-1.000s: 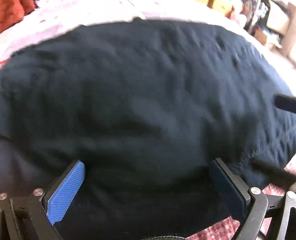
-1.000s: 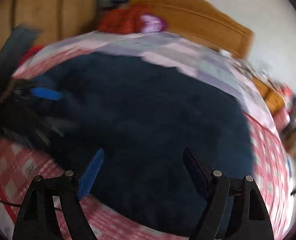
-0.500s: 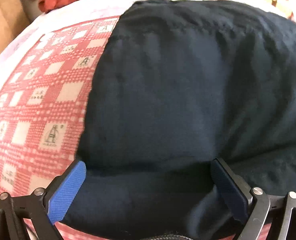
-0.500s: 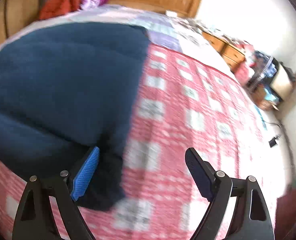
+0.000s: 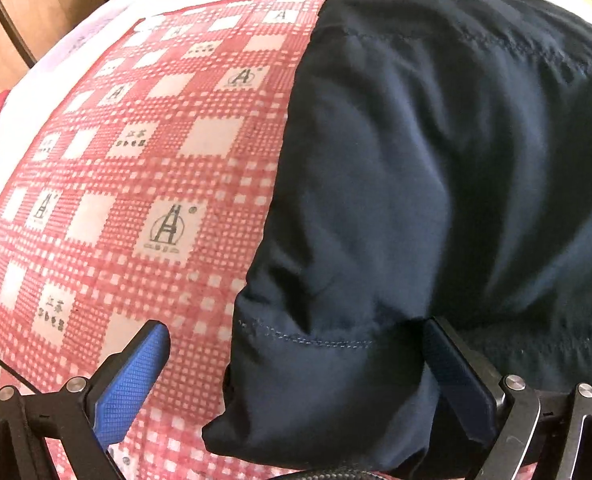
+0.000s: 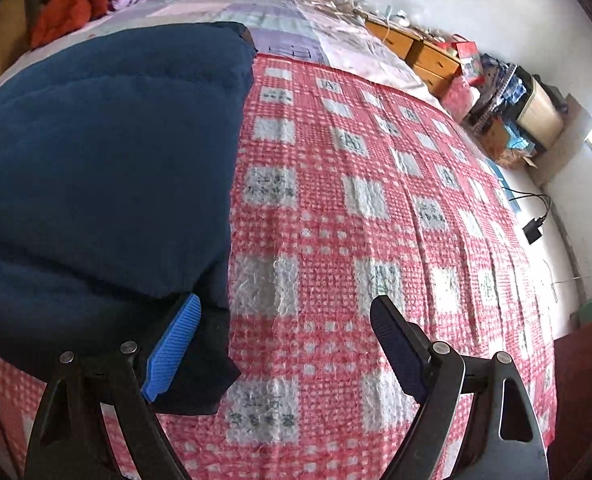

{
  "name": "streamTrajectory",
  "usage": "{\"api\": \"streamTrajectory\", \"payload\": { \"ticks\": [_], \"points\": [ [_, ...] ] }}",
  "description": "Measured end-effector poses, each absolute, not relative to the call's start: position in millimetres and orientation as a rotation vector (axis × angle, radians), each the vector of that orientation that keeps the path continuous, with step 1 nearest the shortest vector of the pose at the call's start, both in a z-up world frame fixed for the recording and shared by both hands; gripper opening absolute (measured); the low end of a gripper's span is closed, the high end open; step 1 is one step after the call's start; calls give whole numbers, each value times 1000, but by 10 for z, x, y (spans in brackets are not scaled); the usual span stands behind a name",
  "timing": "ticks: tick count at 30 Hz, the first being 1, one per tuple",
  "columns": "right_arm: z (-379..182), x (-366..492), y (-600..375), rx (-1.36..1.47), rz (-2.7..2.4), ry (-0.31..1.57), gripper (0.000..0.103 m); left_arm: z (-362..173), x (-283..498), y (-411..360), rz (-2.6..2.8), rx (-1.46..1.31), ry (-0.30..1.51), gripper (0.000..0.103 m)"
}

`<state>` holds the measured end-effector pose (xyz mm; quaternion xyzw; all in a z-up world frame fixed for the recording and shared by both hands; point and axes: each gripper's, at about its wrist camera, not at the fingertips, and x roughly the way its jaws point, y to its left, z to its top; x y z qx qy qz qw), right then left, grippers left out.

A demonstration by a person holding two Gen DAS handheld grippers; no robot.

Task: Fold large clothes

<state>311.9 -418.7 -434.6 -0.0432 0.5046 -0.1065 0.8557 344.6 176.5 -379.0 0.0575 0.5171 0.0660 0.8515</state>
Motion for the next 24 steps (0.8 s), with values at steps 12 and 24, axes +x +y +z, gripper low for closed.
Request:
{"api": "streamTrajectory", "payload": {
  "ticks": [12,24],
  "points": [
    [-4314,3094,-4143,-86,-264,1081,89,-3719,3467,1567,130,215,1101,103],
    [-3588,3827,-2450,-184,108,795,89,-3044,3986,167,-243,106,915,102]
  ]
}}
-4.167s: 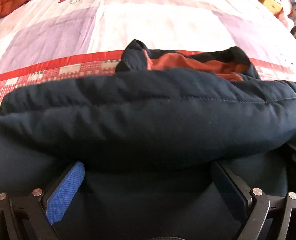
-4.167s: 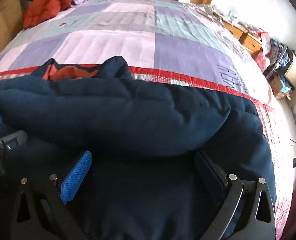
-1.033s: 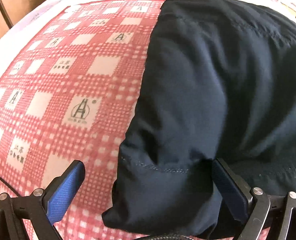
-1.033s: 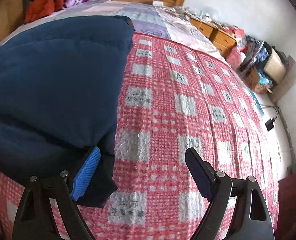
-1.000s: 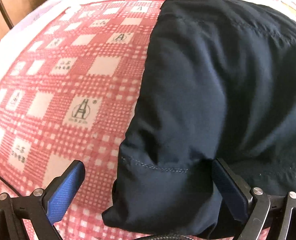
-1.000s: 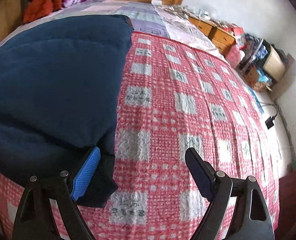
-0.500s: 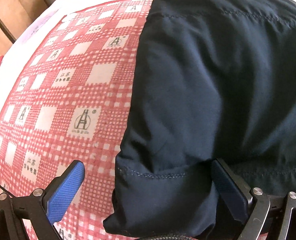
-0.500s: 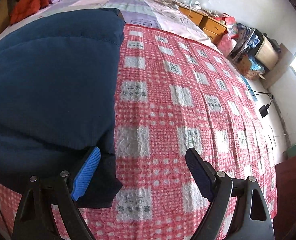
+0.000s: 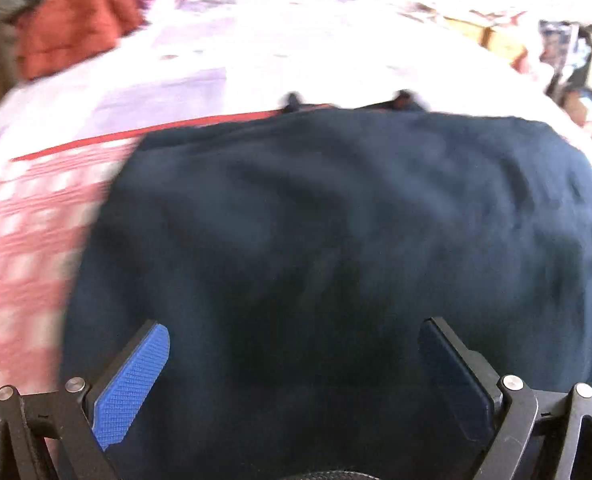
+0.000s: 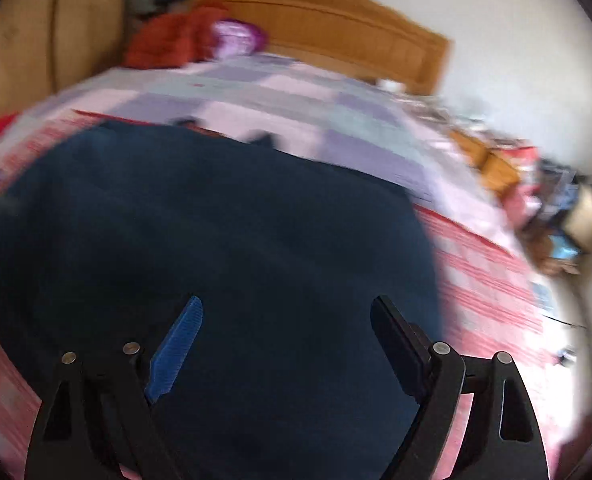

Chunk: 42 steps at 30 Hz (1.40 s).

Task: Fold large clothes

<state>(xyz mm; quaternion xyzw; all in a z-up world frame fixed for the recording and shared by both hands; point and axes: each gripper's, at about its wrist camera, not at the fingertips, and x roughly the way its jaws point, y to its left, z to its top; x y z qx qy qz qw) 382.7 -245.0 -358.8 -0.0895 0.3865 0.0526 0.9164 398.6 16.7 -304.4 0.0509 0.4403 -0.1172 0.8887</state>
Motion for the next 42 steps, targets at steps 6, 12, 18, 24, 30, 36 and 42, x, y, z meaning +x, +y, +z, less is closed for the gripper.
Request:
{"api": "streamTrajectory", "payload": {
  "ticks": [6,12,18,24,30,36,42],
  "points": [
    [-3810,4758,-1863,-212,205,898,89,-3367,4643,-159,-224,91,976,103],
    [-3965,5347,-2417,-204,93,957,93,-3416,5170,13,-181,190,981,103],
    [-4058,5604,-3553,-23,-172,1030,93,-3480,5785,834,38,42,1095,103],
    [-4161,5543,-4045,116,-249,1054,93,-3656,5837,1400,179,-20,1152,103],
    [-4279,5316,-4446,352,-253,1049,93,-3688,5719,1506,168,-8,1139,103],
    [-4254,5080,-4557,408,-246,1018,93,-3491,5509,1841,234,40,1086,103],
    [-3949,4737,-4595,390,-312,926,93,-3191,4837,2377,293,-35,1012,103]
  ]
}}
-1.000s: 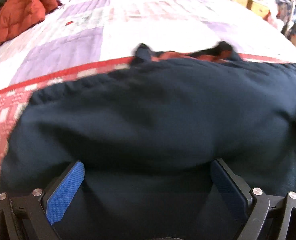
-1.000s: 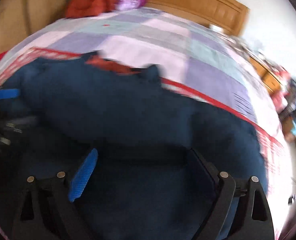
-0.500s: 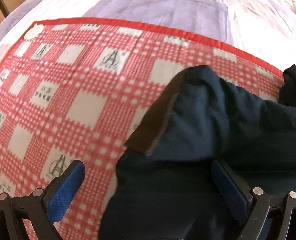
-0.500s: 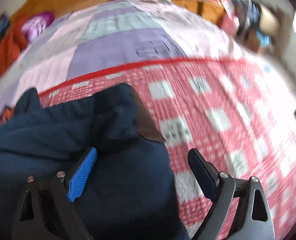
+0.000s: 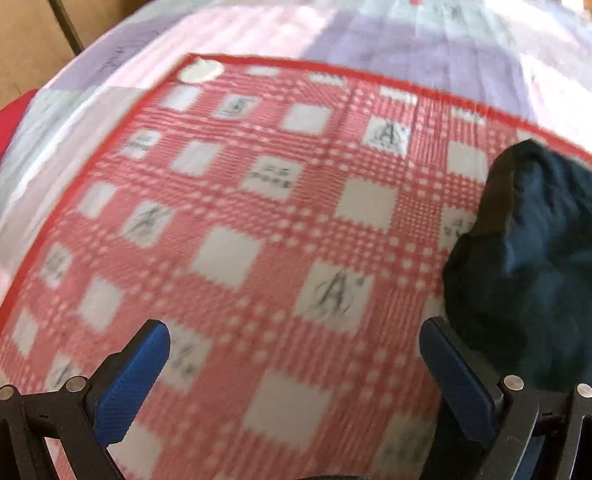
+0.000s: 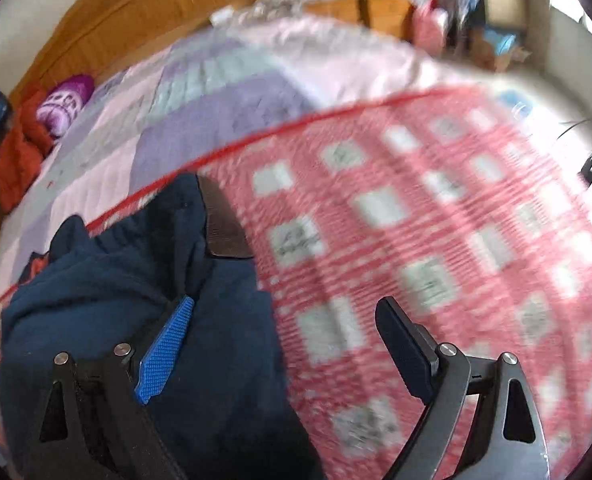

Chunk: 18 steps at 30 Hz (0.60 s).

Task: Fold large clothes

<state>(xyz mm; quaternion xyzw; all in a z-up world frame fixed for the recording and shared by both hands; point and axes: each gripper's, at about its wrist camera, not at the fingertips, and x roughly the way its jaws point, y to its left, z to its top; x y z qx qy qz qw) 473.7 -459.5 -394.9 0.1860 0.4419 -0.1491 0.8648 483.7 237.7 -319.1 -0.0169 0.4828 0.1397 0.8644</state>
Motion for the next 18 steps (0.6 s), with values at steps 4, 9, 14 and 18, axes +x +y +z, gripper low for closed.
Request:
{"api": "streamTrajectory", "payload": {
  "ticks": [4,9,14,18],
  "points": [
    [-3567,4443,-3891,161,-168,808,93,-2904,4369,1927,128,-32,900,103],
    [-3538,4079,-2472,-13,154,804,93,-2901,3959,791,-193,3,895,103],
    [-3810,3787,-1846,-122,232,860,93,-3283,3646,296,-270,101,959,103],
    [-4057,3556,-2476,-173,82,879,92,-3574,3554,924,-144,69,995,103]
  ]
}}
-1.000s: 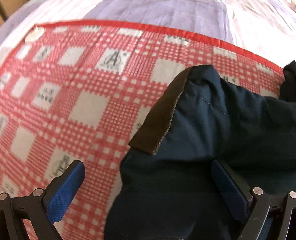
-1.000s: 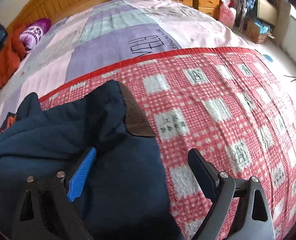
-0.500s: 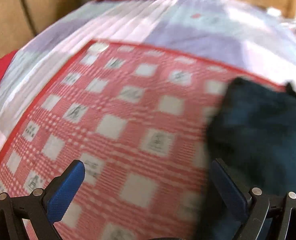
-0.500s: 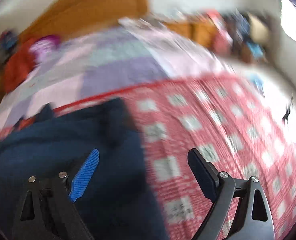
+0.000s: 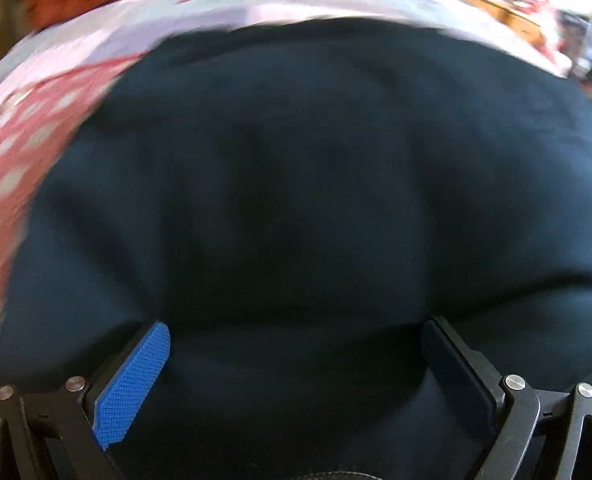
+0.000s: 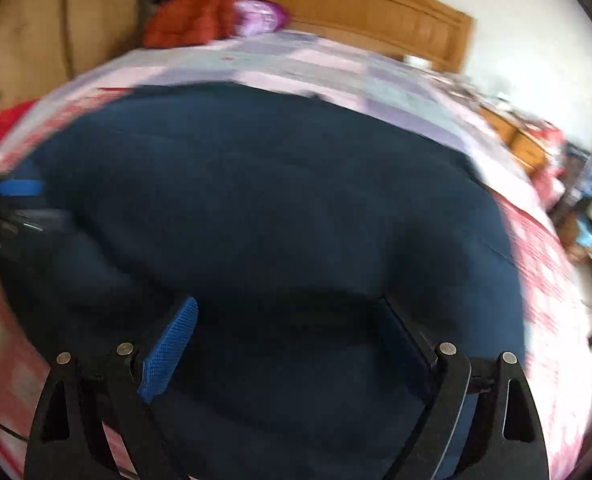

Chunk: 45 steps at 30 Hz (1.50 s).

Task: Fold large clothes

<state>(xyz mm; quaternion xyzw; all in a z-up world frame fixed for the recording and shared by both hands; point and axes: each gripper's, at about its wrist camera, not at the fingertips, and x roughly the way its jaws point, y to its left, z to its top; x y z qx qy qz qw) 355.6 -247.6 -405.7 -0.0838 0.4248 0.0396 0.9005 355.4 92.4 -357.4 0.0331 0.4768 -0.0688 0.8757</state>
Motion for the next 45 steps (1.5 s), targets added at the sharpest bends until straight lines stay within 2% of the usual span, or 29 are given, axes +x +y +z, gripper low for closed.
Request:
{"api": "streamTrajectory", "payload": {
  "ticks": [6,10,12,18,27,31,45],
  "points": [
    [-4203,3236,-4077,48,-257,997,93,-3625,3518,1661,68,149,1045,103],
    [-4234,3009,-4435,-9,-407,1087,90,-3512,3409,1958,170,80,1071,103],
    [-4129,2786,-4480,25,-408,1061,90,-3397,3257,1935,178,76,1064,103],
    [-3600,2267,-4002,94,-236,1001,90,-2871,2585,1423,151,131,1068,103],
    [-2451,1428,-2928,129,13,1058,90,-1615,1401,650,131,95,1104,103],
    [-1988,1041,-2568,119,67,1097,90,-1266,1028,446,46,42,1179,103],
    [-848,326,-1884,167,18,1094,90,-342,484,54,-21,152,1100,103]
  ]
}}
